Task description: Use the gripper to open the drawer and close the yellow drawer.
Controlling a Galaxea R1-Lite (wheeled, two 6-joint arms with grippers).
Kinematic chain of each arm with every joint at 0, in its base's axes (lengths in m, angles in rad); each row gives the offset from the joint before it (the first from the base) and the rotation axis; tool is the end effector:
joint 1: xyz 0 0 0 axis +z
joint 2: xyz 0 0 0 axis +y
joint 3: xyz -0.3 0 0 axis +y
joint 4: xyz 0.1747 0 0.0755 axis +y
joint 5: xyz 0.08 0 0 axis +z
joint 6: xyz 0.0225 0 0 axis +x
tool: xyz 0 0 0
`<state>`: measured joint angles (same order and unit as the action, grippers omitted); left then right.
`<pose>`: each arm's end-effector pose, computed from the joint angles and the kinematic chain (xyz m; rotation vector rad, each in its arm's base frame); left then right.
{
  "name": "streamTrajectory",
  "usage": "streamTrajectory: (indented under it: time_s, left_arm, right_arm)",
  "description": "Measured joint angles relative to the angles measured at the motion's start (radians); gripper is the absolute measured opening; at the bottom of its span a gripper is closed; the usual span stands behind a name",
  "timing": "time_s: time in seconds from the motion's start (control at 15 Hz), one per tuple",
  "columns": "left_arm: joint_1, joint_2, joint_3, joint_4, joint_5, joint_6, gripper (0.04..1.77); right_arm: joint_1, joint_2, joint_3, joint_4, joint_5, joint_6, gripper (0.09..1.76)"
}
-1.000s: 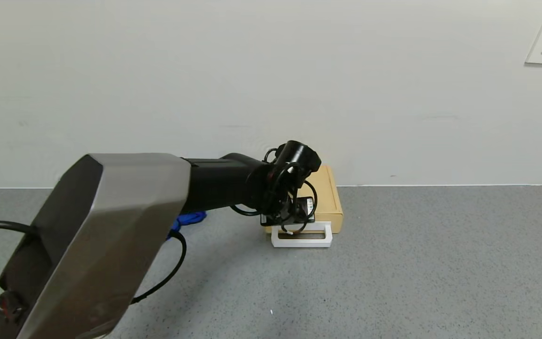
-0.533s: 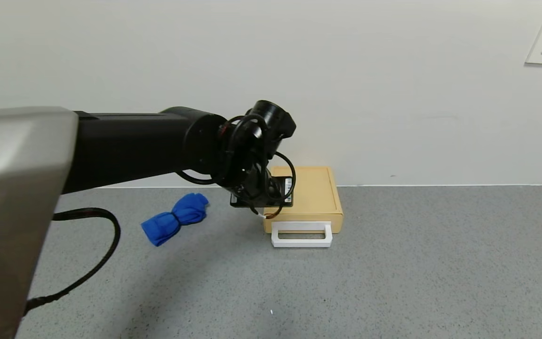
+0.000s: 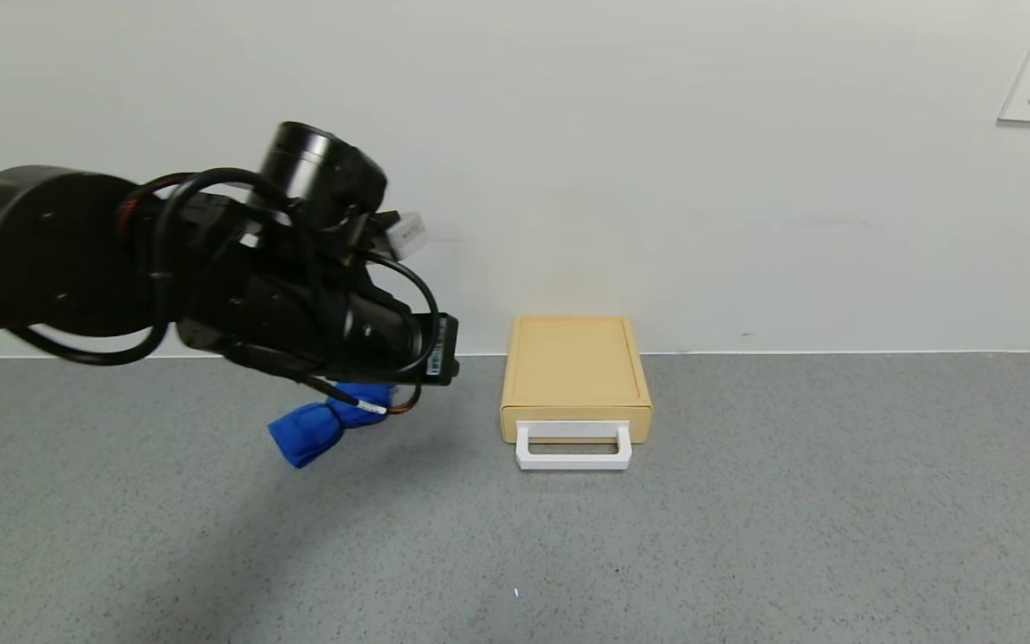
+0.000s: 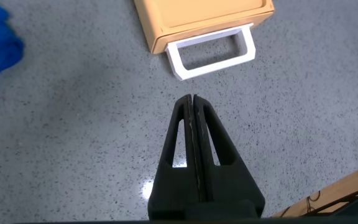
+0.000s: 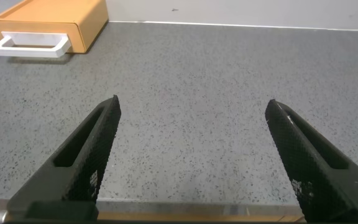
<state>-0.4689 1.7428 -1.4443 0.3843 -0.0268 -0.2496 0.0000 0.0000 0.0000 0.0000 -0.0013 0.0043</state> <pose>0.2852 -0.1452 0.2517 -0.0841 0.7264 -0.3884 -0.0228 0.0000 0.0755 0.0043 0.0000 -0.0013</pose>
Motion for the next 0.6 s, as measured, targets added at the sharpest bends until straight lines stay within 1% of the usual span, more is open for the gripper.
streamTrajectory:
  time_s: [0.2, 0.33, 0.4, 0.53, 0.6]
  left_arm:
    - [0.031, -0.176, 0.225, -0.13, -0.042, 0.039, 0.11]
    - [0.04, -0.276, 0.33, -0.17, -0.082, 0.049, 0.11]
    - [0.044, -0.32, 0.369, -0.178, -0.098, 0.051, 0.19]
    - [0.048, -0.38, 0.415, -0.182, -0.116, 0.054, 0.52]
    - [0.049, -0.404, 0.429, -0.182, -0.137, 0.058, 0.67]
  right_arm:
    - [0.0, 0.0, 0.0, 0.0, 0.0, 0.0, 1.71]
    - [0.0, 0.0, 0.0, 0.0, 0.0, 0.0, 1.71]
    - [0.0, 0.0, 0.0, 0.0, 0.0, 0.0, 1.71]
    - [0.0, 0.0, 0.0, 0.0, 0.0, 0.0, 1.71]
    - [0.0, 0.0, 0.0, 0.0, -0.001, 0.0, 1.71]
